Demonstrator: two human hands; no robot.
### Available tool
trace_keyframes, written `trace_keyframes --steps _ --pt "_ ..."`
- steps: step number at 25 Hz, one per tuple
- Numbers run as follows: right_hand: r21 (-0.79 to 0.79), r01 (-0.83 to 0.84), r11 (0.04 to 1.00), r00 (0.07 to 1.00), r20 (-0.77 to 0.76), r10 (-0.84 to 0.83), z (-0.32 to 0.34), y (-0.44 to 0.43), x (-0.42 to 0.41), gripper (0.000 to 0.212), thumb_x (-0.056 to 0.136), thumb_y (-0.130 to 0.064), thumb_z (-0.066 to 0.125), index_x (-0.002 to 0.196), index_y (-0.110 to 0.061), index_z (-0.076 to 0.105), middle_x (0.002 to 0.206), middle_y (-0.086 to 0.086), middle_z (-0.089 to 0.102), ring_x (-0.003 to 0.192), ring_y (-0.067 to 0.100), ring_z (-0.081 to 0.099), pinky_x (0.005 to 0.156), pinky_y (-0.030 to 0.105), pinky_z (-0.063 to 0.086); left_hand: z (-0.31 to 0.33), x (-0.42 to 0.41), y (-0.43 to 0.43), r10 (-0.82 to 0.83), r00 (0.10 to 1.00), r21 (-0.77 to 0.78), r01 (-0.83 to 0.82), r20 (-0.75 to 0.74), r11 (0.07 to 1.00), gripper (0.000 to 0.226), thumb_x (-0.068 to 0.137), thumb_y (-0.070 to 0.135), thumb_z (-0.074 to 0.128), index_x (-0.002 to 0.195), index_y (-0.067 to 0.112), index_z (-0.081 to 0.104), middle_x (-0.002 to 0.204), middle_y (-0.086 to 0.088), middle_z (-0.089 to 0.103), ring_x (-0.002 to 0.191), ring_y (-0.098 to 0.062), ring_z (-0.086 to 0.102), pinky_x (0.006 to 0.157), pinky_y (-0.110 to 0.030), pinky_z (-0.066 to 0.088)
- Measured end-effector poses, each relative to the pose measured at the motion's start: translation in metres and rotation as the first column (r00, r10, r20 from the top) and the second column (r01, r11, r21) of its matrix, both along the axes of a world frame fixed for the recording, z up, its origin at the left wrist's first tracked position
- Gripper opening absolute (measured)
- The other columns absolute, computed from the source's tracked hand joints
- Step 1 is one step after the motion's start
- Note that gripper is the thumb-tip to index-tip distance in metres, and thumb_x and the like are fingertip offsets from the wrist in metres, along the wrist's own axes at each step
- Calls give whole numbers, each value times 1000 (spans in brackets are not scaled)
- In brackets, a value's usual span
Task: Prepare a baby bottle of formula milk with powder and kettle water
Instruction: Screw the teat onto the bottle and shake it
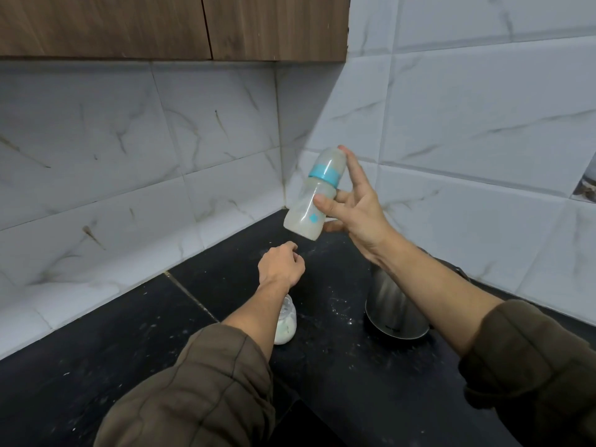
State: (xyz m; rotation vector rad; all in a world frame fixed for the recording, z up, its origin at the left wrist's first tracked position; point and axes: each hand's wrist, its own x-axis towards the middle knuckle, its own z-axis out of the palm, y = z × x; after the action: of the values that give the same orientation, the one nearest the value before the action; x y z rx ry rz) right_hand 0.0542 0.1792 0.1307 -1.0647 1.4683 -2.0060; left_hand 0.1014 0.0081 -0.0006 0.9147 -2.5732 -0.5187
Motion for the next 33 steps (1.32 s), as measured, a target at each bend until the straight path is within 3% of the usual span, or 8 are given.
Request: trace_keyframes --steps 2,5,7,12,18,23,29,33 --pt "-35 -3 999 1000 9 3 -3 -1 2 102 83 -15 82 159 -47 22 115 12 75 108 32 72 77 50 63 1 1 0 -3 1000 4 3 0 1000 36 102 28 59 138 21 62 114 -1 74 103 -20 69 91 -37 59" --pt "-239 192 952 938 330 -107 9 -6 -7 93 93 -14 75 161 -44 18 125 5 70 107 33 74 84 52 62 1 3 -1 0 1000 -6 0 -7 1000 38 103 29 57 140 22 61 117 -1 75 106 -21 70 93 -39 59" --pt "-270 208 940 916 391 -90 13 -7 -11 94 94 -15 75 161 -44 16 129 5 67 107 34 74 88 54 61 2 4 0 8 1000 -11 -8 -8 1000 38 103 28 56 140 22 61 117 -2 75 107 -23 70 93 -39 59" --pt "18 -81 997 995 -50 82 1 1 7 102 82 -15 81 159 -46 22 118 16 73 109 34 72 78 51 62 6 4 3 -3 1000 15 4 -22 1000 32 102 26 60 133 17 63 106 -1 71 99 -20 69 91 -39 59" --pt "-288 260 922 907 399 -132 16 -4 -9 95 93 -16 76 161 -45 16 127 5 67 107 35 73 82 49 62 5 9 -1 5 1000 -16 -5 -11 1000 40 103 27 55 141 22 61 117 -2 75 107 -23 70 92 -38 59" --pt "20 -32 999 999 -19 32 3 4 7 102 82 -16 81 159 -47 22 118 14 74 106 30 73 71 43 62 7 7 2 -17 1000 -7 17 -15 1000 39 103 27 59 141 21 60 115 -1 74 104 -20 69 90 -37 58" --pt "-248 247 937 917 374 -143 17 -5 -10 95 94 -15 76 161 -44 16 123 4 69 106 34 75 85 52 62 5 7 0 -5 1000 -22 5 -16 1000 39 103 28 56 141 22 60 120 -2 74 108 -22 70 93 -37 57" --pt "24 -13 1000 1000 -24 14 5 5 3 96 90 -7 76 160 -46 21 115 13 75 104 30 74 72 45 62 4 5 -3 -8 1000 -2 8 -9 1000 37 103 27 59 138 20 61 111 -1 73 100 -19 70 91 -38 59"
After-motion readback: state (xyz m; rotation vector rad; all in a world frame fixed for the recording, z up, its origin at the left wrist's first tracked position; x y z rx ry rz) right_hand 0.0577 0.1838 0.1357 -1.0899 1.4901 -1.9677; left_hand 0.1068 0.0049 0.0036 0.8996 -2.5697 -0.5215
